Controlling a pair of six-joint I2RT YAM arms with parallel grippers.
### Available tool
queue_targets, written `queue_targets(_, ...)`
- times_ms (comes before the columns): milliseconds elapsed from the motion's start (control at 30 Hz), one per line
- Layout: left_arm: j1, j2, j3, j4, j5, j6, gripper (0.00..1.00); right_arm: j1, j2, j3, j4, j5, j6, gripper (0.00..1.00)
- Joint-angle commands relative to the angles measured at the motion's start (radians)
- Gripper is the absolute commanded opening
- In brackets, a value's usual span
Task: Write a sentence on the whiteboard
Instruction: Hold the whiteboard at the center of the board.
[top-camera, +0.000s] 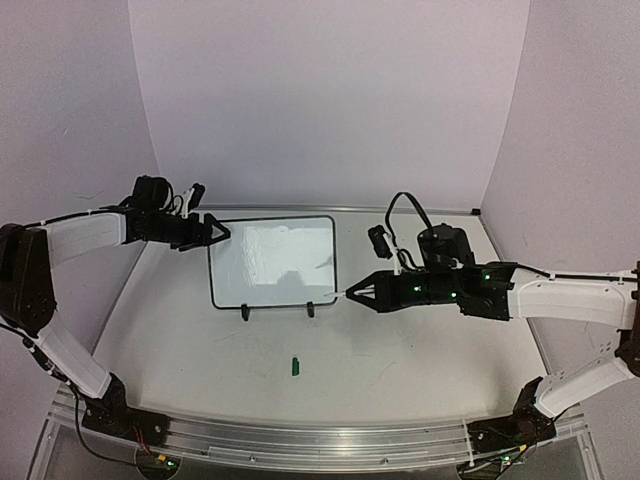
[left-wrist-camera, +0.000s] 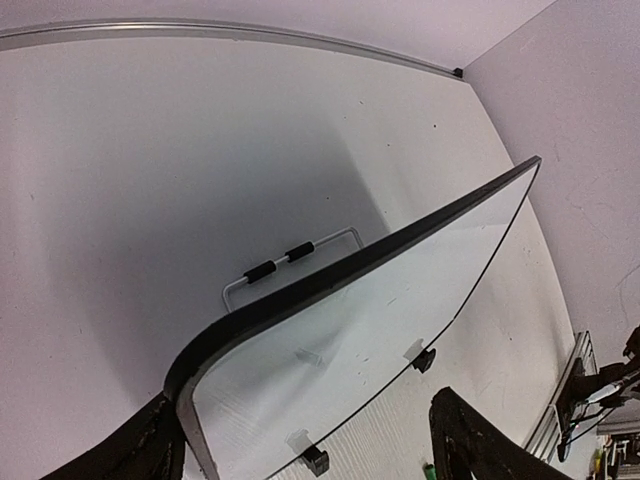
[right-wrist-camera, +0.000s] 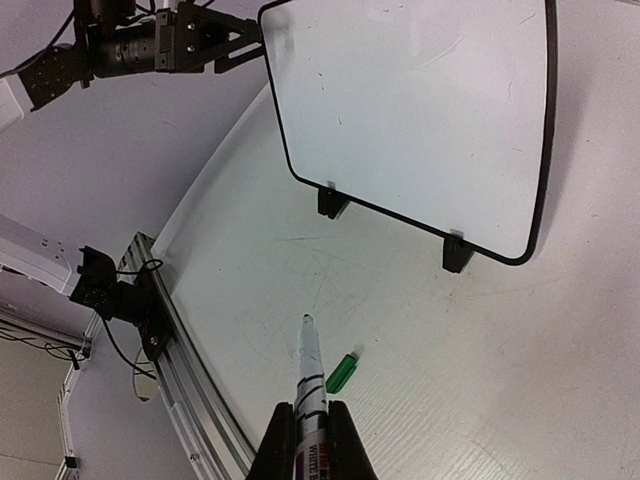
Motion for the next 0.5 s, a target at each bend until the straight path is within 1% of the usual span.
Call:
queue_targets(0,-0.040,-0.048,-0.022,-0.026,0.004,0.004,0.82,0.010,-0.012,-0.002,0.052,0.008,0.000,0.00)
queue_targets(233,-0.062,-0.118,-0.077,-0.075,0.002,-0.022,0.82,0.012,-0.006,0.001,0.052,0.005,-0.001,0.00)
queue_targets(467,-0.064,-0.151,-0.114,-0.080,0.021,-0.060,0.82,0.018,0.021,0.026,0.052,0.008,-0.005,0.00)
